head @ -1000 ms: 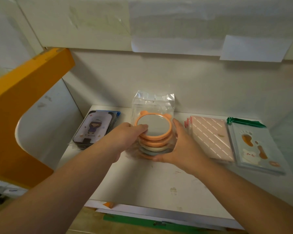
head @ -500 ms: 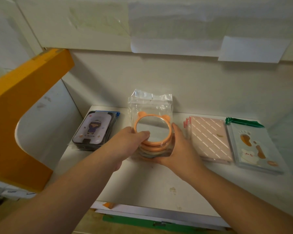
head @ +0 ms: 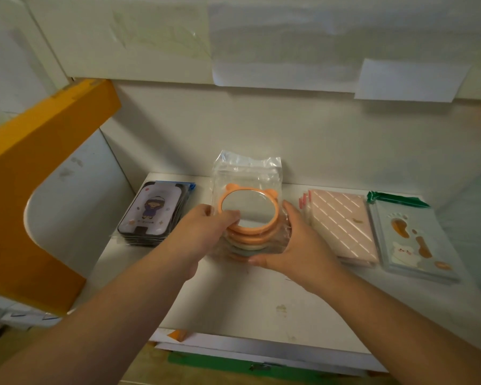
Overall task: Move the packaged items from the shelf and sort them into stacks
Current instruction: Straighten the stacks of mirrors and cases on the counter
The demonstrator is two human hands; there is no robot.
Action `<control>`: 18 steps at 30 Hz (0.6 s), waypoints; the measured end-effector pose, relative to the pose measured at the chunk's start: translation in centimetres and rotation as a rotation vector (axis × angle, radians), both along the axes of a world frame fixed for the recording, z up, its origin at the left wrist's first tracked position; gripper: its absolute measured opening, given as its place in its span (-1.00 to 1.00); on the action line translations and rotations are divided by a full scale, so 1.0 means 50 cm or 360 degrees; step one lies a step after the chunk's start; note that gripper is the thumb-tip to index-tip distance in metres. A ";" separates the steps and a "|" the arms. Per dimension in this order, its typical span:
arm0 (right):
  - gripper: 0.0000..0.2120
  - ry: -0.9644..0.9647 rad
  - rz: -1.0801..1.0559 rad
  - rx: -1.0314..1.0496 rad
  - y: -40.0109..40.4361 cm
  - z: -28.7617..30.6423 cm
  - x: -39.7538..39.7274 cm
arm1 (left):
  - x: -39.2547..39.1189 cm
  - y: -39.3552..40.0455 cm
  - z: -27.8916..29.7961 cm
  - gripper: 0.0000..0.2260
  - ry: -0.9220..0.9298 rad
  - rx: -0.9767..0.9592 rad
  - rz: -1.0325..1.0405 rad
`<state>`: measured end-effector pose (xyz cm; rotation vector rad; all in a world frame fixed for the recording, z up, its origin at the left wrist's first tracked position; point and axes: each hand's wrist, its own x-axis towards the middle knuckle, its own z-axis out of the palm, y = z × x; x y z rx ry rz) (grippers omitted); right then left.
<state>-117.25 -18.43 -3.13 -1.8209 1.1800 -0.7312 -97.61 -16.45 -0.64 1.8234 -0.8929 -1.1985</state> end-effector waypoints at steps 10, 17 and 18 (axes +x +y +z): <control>-0.20 -0.0047 -0.0055 0.0038 -0.004 -0.013 0.008 | -0.003 0.003 0.008 -0.61 -0.0072 0.0007 -0.0005; -0.22 -0.0079 -0.0075 0.0035 0.008 -0.024 0.017 | -0.005 0.019 0.000 -0.66 -0.0038 0.0061 -0.0095; -0.21 -0.0102 -0.0056 0.0086 0.010 -0.022 0.018 | -0.004 0.021 0.000 -0.62 -0.0033 0.0079 -0.0121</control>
